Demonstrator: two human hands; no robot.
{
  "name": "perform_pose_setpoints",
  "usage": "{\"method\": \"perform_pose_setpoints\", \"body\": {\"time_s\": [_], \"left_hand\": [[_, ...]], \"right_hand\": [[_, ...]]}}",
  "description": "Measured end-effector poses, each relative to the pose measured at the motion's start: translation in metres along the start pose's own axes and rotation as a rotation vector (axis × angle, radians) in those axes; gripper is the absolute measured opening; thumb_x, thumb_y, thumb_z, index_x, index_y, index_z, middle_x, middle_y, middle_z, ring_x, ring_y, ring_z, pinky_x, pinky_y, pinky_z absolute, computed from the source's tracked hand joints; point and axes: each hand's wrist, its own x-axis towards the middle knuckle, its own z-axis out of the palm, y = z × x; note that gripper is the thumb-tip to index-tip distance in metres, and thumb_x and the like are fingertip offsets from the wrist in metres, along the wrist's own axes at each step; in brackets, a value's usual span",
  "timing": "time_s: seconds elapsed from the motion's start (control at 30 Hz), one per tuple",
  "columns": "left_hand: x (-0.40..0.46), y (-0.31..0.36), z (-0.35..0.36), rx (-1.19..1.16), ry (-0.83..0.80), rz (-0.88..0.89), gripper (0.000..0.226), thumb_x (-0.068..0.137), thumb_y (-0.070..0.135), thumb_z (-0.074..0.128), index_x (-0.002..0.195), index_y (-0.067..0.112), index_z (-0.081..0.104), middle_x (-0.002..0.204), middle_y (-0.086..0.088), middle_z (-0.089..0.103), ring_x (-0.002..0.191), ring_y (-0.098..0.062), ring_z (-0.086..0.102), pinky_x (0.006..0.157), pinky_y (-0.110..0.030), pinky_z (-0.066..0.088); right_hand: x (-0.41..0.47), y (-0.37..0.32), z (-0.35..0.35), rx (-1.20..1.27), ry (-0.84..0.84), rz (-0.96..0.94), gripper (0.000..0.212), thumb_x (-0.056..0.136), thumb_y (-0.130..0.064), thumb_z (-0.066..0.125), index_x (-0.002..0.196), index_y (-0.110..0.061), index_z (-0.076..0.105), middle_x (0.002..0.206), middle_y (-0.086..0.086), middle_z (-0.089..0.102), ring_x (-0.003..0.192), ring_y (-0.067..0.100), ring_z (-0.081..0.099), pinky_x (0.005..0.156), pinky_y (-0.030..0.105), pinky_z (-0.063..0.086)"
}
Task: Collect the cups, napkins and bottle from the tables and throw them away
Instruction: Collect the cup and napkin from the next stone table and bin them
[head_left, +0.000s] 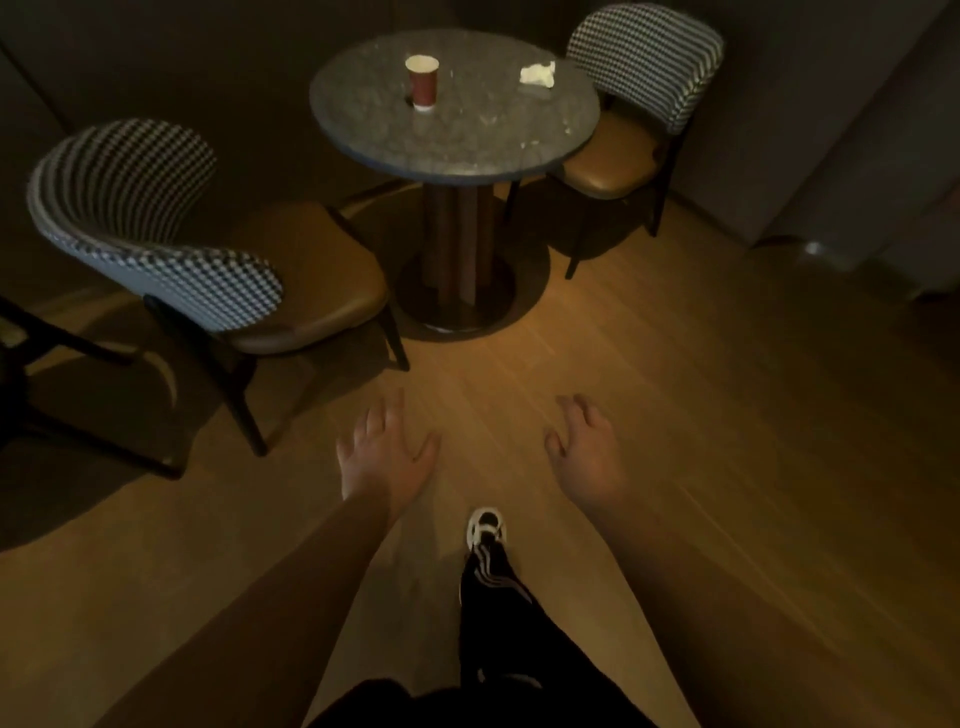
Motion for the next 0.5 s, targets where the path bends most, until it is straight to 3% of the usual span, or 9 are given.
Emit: {"method": "perform_pose_setpoints", "body": {"time_s": [0.17, 0.5], "left_hand": [[0.161, 0.041, -0.031, -0.027, 0.079, 0.020, 0.075, 0.090, 0.063, 0.036, 0.150, 0.023, 0.017, 0.154, -0.004, 0.027, 0.140, -0.023, 0.024, 0.109, -0.051, 0.021], [0.414, 0.091, -0.083, -0.059, 0.180, 0.007, 0.076, 0.091, 0.062, 0.035, 0.152, 0.021, 0.014, 0.154, -0.008, 0.025, 0.141, -0.023, 0.022, 0.111, -0.050, 0.020]], "right_hand": [[0.170, -0.021, -0.014, -0.012, -0.003, -0.018, 0.047, 0.094, -0.032, 0.049, 0.139, -0.019, 0.041, 0.147, 0.011, 0.038, 0.134, 0.028, 0.034, 0.108, 0.038, 0.031], [0.418, -0.071, -0.050, 0.024, 0.031, -0.070, 0.048, 0.095, -0.032, 0.049, 0.140, -0.020, 0.040, 0.148, 0.006, 0.036, 0.137, 0.022, 0.031, 0.111, 0.041, 0.032]]}}
